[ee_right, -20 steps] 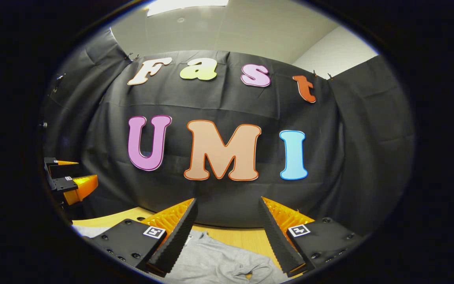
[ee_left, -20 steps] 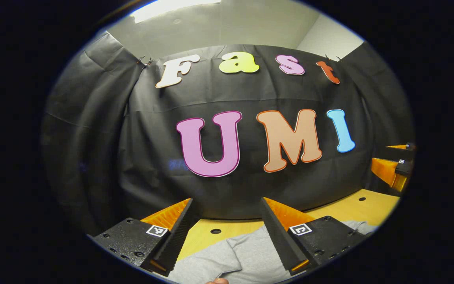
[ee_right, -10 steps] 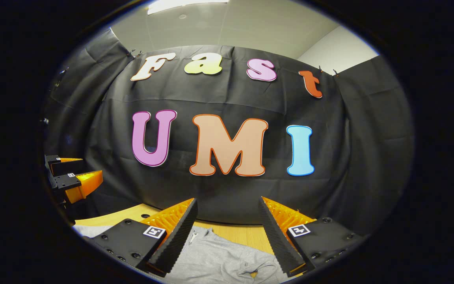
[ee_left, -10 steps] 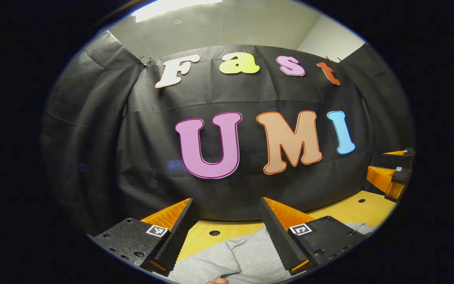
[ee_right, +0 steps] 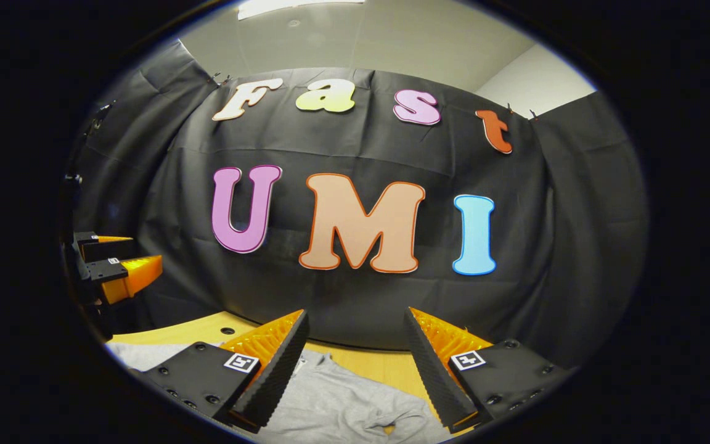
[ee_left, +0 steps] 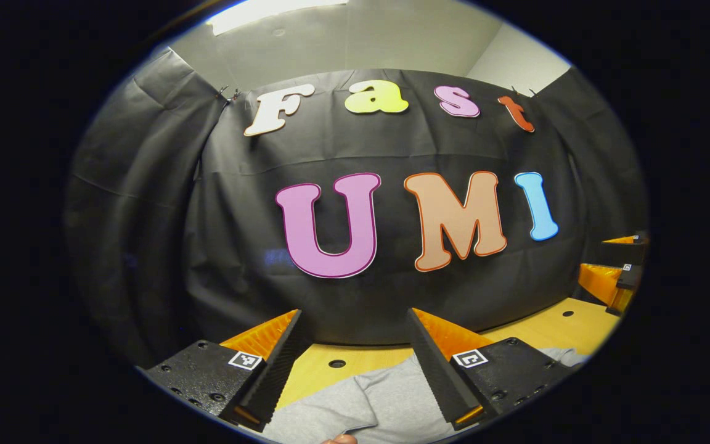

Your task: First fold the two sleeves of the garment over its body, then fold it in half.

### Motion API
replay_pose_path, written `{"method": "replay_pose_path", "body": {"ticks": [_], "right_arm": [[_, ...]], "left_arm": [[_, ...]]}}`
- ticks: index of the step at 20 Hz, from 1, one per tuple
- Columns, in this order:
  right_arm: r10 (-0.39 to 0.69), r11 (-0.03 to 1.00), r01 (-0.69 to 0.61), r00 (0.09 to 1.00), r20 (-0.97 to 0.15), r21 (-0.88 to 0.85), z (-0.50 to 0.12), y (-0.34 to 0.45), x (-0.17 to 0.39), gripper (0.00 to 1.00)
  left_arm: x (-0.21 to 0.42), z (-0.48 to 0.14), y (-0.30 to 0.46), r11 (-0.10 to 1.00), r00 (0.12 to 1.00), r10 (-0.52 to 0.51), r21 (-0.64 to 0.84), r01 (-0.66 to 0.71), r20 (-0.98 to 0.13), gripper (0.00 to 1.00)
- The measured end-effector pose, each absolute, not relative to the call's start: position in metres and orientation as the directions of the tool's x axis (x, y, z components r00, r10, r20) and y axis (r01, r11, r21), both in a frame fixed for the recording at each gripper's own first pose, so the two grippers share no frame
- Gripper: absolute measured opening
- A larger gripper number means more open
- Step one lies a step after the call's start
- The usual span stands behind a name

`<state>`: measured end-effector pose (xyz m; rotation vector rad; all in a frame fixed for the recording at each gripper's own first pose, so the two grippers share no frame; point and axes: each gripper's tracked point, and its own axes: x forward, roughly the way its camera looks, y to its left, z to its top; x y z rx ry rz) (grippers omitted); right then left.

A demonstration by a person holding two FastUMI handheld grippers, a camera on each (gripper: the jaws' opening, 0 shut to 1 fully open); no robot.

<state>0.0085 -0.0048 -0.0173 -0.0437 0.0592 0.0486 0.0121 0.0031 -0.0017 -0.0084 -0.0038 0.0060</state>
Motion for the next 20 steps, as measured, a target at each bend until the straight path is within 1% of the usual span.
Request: {"method": "replay_pose_path", "body": {"ticks": [6,7,10,11,12,20], "right_arm": [[-0.024,0.998,0.018,0.995,-0.095,-0.068,-0.035,-0.049,0.004,0.97],[-0.022,0.997,0.014,0.994,-0.108,-0.071,-0.041,-0.053,0.002,0.97],[-0.032,0.994,0.017,0.988,-0.149,-0.106,-0.053,-0.072,-0.007,0.97],[-0.04,0.993,0.021,0.987,-0.158,-0.12,-0.057,-0.079,-0.011,0.98],[-0.046,0.991,0.024,0.985,-0.165,-0.133,-0.058,-0.085,-0.015,0.98],[-0.116,0.98,0.065,0.954,-0.275,-0.191,-0.098,-0.143,-0.047,0.98]], "left_arm": [[0.017,-0.013,-0.004,1.0,1.0,-0.003,-0.024,0.003,-0.022,0.96],[0.018,-0.013,-0.006,1.0,1.0,-0.007,-0.023,0.006,-0.021,0.99],[0.022,-0.015,-0.015,1.0,1.0,-0.02,-0.022,0.019,-0.023,0.93],[0.022,-0.017,-0.017,0.999,0.999,-0.023,-0.026,0.023,-0.027,0.96],[0.023,-0.018,-0.019,0.999,0.999,-0.025,-0.028,0.024,-0.031,0.96],[0.027,-0.021,-0.034,0.998,0.998,-0.05,-0.037,0.049,-0.04,0.96]]}}
